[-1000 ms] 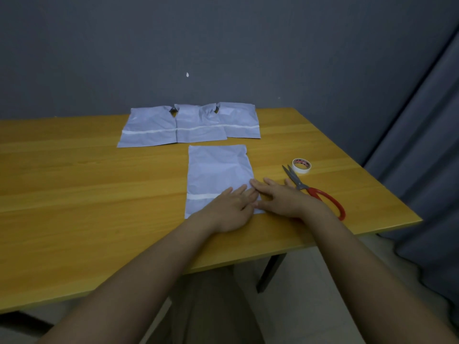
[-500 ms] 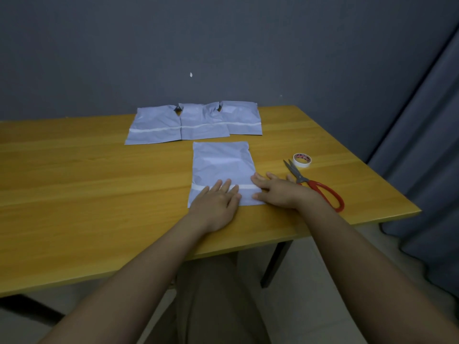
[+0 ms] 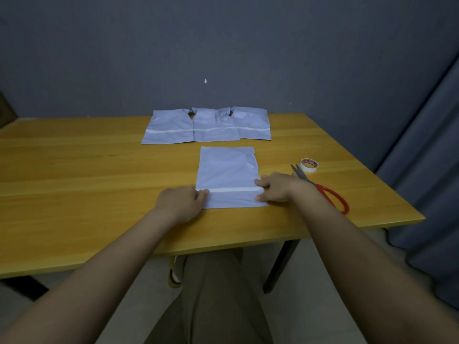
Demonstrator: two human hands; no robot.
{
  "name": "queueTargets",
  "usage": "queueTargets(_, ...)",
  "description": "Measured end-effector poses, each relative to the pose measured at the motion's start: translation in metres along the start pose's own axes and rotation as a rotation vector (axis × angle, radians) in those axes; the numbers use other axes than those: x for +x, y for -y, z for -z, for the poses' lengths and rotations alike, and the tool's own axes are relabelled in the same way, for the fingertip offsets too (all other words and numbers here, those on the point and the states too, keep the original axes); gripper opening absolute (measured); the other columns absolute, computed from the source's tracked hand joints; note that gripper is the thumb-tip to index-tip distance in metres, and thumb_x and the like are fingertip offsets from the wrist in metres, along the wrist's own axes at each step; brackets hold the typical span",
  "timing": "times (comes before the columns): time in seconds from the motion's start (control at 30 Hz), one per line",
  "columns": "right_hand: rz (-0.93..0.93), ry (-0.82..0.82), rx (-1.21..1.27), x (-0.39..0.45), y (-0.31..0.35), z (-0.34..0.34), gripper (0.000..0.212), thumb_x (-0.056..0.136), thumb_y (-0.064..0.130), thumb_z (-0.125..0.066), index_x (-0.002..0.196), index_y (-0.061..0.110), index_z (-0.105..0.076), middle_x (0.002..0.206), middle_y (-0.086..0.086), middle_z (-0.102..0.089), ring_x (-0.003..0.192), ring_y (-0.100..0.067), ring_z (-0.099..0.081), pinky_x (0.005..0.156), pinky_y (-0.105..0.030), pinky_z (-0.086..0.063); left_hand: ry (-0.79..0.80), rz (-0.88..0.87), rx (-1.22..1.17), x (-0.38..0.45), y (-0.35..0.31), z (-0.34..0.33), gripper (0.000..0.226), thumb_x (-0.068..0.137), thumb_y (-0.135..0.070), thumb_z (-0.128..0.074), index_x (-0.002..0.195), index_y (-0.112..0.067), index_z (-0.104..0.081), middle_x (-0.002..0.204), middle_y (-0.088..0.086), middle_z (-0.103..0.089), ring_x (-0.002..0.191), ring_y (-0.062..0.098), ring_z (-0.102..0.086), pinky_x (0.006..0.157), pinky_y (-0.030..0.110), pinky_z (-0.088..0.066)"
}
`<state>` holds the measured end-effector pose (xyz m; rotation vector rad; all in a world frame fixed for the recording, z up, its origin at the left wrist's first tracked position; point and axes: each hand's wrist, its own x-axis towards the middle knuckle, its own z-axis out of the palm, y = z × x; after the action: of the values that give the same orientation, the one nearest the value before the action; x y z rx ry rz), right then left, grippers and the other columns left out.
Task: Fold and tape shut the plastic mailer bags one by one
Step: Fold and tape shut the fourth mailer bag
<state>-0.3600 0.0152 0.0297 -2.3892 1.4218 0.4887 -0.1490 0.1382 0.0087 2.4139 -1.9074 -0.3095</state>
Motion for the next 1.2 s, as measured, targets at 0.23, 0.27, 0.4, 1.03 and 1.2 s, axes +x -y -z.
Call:
queueTargets(0.23, 0.016, -0.433, 0.019, 0.015, 0.019, 0.017, 0.034, 0.089, 0.040, -0.056, 0.112, 0.017, -0.066, 0.123, -0.005, -0.060, 0.110, -0.027, -0.054, 0.084, -0.037, -0.046, -0.221, -0.157, -0.006, 0.045, -0.018, 0.010, 0.040, 0.100, -0.028, -0.036, 0.134, -0.012, -0.050, 0.152, 0.011, -0.031, 0.135, 0.026, -0.035, 0.109, 0.038, -0.028)
queueTargets(0.27, 0.054, -0.484, 0.016, 0.021, 0.020, 0.017, 0.034, 0.090, 0.037, -0.056, 0.118, 0.019, -0.063, 0.130, -0.005, -0.054, 0.118, -0.028, -0.048, 0.088, -0.038, -0.046, -0.213, -0.185, -0.006, 0.056, -0.019, 0.010, 0.044, 0.099, -0.027, -0.038, 0.140, -0.011, -0.042, 0.153, 0.012, -0.027, 0.138, 0.025, -0.031, 0.110, 0.039, -0.027)
queueTargets(0.4, 0.186, -0.516, 0.120, 0.047, 0.024, 0.014, 0.056, 0.092, 0.036, -0.056, 0.144, 0.026, -0.038, 0.156, -0.003, -0.021, 0.142, -0.025, -0.018, 0.109, -0.039, -0.030, -0.222, -0.214, -0.011, 0.090, -0.025, 0.003, 0.056, 0.098, -0.030, -0.042, 0.149, -0.011, -0.025, 0.154, 0.013, -0.023, 0.139, 0.028, -0.026, 0.110, 0.035, -0.025)
queueTargets(1.03, 0.446, -0.542, 0.058, 0.118, 0.135, 0.007, 0.035, 0.093, 0.033, -0.056, 0.128, 0.026, -0.054, 0.124, -0.002, -0.047, 0.118, -0.027, -0.035, 0.094, -0.032, -0.033, -0.311, -0.014, 0.098, 0.098, 0.078, 0.014, 0.031, 0.092, -0.022, -0.044, 0.121, -0.011, -0.045, 0.125, 0.012, -0.043, 0.116, 0.030, -0.039, 0.085, 0.036, -0.038)
queueTargets(1.2, 0.534, -0.515, 0.062, 0.134, 0.199, 0.009, 0.034, 0.093, 0.035, -0.057, 0.125, 0.025, -0.057, 0.120, -0.002, -0.049, 0.118, -0.025, -0.036, 0.094, -0.032, -0.034, -0.266, 0.062, 0.158, 0.088, 0.141, 0.029, 0.030, 0.092, -0.023, -0.045, 0.120, -0.011, -0.046, 0.126, 0.010, -0.045, 0.121, 0.029, -0.039, 0.090, 0.036, -0.036)
